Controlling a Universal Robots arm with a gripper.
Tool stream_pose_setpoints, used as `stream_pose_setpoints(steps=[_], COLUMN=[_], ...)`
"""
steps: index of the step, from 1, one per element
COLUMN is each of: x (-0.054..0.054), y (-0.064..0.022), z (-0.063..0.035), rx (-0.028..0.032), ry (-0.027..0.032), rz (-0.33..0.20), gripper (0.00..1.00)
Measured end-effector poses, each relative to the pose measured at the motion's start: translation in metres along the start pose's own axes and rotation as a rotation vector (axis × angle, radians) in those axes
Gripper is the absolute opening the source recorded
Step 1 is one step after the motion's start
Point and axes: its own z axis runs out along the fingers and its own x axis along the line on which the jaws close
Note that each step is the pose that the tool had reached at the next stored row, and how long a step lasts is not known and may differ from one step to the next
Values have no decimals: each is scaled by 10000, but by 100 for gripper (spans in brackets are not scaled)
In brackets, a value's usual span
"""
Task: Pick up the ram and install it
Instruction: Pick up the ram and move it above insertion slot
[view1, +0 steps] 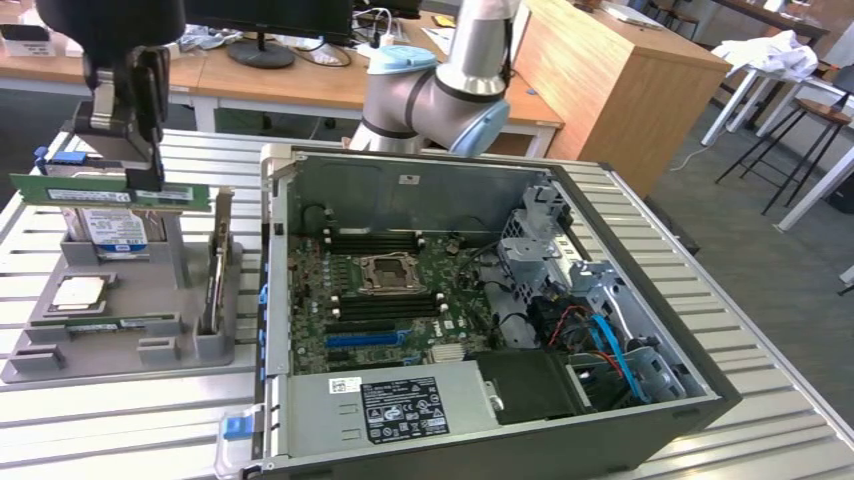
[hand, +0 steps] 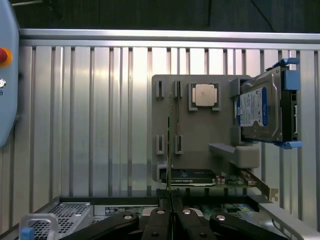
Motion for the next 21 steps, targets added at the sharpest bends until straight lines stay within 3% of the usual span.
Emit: stream_pose_setpoints(steps=[21], x=[-11], y=[-600], z=[-23], rx=[-36], ry=[0], rz=[1], gripper=[11])
